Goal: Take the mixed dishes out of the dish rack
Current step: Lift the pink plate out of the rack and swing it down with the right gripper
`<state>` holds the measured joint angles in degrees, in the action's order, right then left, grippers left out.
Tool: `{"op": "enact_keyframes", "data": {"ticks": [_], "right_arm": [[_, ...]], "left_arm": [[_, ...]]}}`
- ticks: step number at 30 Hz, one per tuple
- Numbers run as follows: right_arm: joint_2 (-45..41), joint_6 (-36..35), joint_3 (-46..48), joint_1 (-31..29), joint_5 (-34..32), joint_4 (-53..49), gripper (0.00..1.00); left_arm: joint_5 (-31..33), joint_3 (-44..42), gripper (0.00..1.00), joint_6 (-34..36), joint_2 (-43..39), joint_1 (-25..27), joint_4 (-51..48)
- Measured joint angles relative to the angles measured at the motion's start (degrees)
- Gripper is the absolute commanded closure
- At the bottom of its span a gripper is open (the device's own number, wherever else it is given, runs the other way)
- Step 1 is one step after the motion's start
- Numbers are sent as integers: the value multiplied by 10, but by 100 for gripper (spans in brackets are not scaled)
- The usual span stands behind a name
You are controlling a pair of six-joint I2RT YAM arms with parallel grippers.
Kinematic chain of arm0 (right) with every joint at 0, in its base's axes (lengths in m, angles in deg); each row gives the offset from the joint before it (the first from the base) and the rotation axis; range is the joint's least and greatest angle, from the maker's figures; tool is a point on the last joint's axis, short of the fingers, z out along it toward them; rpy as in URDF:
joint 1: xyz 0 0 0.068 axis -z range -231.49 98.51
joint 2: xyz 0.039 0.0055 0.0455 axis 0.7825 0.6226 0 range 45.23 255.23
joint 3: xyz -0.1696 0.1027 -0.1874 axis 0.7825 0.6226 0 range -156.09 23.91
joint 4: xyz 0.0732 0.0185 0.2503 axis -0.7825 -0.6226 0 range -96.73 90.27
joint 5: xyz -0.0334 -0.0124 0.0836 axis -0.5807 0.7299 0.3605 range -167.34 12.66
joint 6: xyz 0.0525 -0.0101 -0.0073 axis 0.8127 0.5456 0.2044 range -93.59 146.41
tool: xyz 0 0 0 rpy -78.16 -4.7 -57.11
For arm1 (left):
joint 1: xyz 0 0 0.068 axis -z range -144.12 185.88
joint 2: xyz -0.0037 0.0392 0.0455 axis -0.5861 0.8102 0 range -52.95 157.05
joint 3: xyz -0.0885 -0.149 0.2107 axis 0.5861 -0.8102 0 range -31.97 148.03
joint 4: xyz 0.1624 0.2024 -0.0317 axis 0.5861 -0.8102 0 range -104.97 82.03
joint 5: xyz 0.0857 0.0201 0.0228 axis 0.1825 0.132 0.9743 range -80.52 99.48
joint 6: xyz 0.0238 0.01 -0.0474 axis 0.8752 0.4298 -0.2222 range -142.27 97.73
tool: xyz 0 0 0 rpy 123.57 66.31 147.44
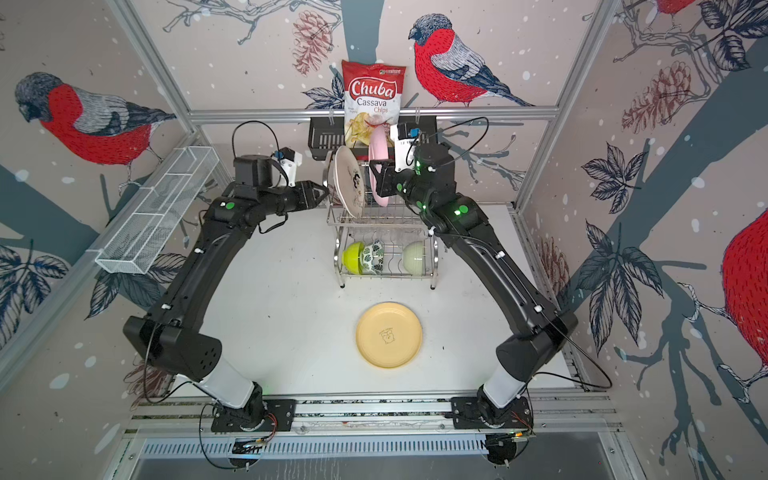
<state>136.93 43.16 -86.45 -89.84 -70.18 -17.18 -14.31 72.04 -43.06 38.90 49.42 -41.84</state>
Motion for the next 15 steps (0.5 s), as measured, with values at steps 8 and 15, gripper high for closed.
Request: {"op": "enact_keyframes", "data": {"ticks": [8,15], "right_arm": [[-124,-2,115,-98,-73,9,91],[-186,-8,206,-221,-175,-2,92]], "left_arm": [[32,-75,29,-13,-90,0,-17],[60,-167,16,-15,-194,0,-28]]}}
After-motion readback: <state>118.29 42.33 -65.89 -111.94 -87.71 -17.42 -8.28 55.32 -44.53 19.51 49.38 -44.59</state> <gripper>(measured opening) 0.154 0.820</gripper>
